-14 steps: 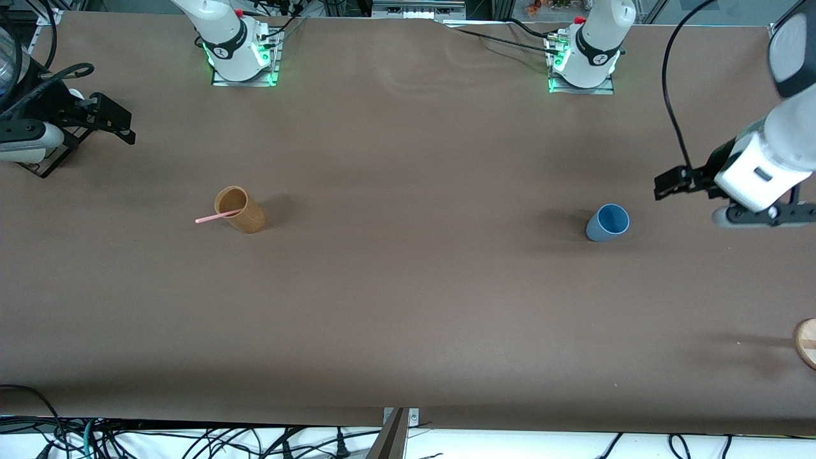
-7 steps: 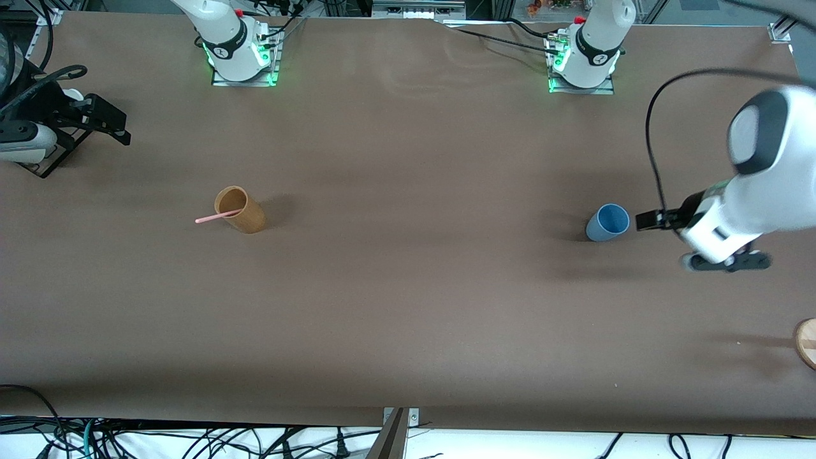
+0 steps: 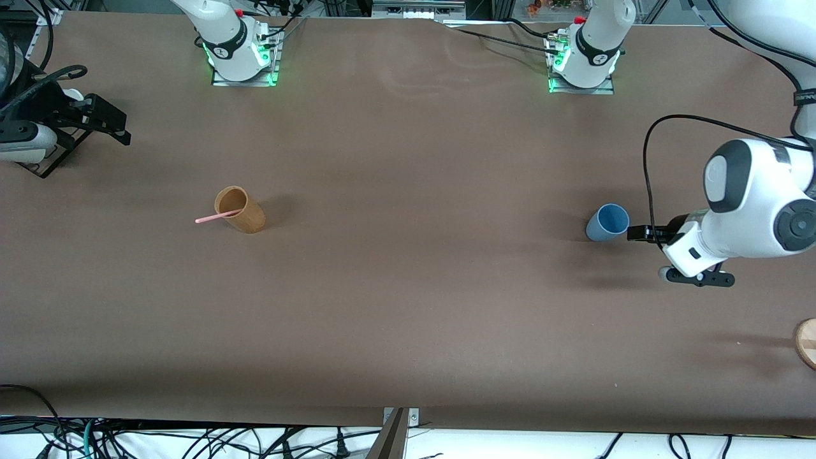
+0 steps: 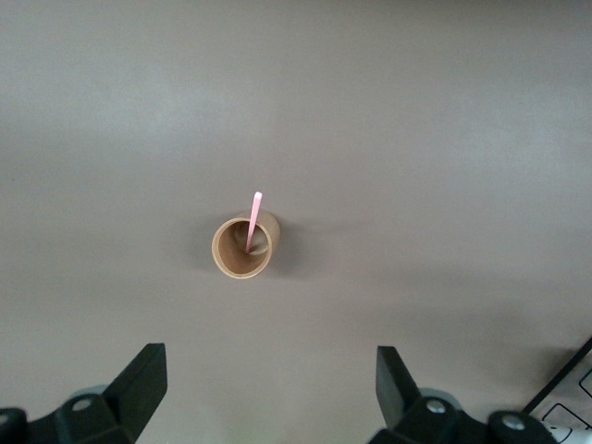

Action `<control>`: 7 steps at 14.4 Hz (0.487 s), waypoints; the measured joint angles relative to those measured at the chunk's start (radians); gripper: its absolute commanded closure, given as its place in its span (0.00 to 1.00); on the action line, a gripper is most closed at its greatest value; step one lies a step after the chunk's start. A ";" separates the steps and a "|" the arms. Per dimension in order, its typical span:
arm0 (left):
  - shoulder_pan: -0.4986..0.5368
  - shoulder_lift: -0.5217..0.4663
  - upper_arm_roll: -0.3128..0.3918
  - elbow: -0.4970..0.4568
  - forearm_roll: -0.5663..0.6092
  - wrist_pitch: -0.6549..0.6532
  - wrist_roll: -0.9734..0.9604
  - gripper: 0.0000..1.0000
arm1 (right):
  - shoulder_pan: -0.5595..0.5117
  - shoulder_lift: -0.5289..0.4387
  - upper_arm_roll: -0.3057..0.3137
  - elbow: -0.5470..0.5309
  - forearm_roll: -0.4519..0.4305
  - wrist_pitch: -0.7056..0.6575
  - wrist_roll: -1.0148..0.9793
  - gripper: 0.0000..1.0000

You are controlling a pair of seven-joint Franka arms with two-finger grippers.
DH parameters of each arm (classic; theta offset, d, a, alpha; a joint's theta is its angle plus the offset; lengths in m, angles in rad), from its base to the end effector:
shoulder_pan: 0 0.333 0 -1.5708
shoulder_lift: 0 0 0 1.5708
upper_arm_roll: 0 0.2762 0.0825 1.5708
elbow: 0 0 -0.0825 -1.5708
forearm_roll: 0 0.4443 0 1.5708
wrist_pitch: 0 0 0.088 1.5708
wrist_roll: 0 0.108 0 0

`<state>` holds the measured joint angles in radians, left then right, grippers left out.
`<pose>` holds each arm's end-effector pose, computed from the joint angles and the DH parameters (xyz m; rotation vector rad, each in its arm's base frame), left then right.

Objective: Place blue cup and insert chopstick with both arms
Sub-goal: 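Reach the left gripper down over the blue cup, then close the left gripper on the blue cup while the right gripper reaches the tan cup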

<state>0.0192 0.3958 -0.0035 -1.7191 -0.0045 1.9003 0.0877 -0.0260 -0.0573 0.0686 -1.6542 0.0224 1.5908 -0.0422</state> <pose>0.6684 0.0103 0.2724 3.1053 -0.1087 -0.3338 0.5995 0.0288 0.5757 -3.1203 -0.1314 0.0097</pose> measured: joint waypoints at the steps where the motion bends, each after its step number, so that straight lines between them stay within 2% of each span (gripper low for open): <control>1: -0.003 -0.032 0.000 -0.073 0.000 0.070 0.000 0.00 | 0.000 0.000 0.000 0.000 0.000 0.000 0.000 0.00; 4: -0.006 -0.116 0.019 -0.284 0.001 0.266 0.045 0.00 | 0.000 0.000 0.000 0.000 0.000 0.000 0.000 0.00; 7: -0.005 -0.143 0.059 -0.378 0.001 0.349 0.123 0.00 | 0.001 0.006 0.001 0.000 0.000 0.000 0.000 0.00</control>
<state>0.0139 0.2529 0.0557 -2.0968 -0.0033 2.2497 0.2106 -0.0255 -0.0510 0.0694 -1.6542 0.0224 1.5908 -0.0423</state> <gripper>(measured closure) 0.000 0.000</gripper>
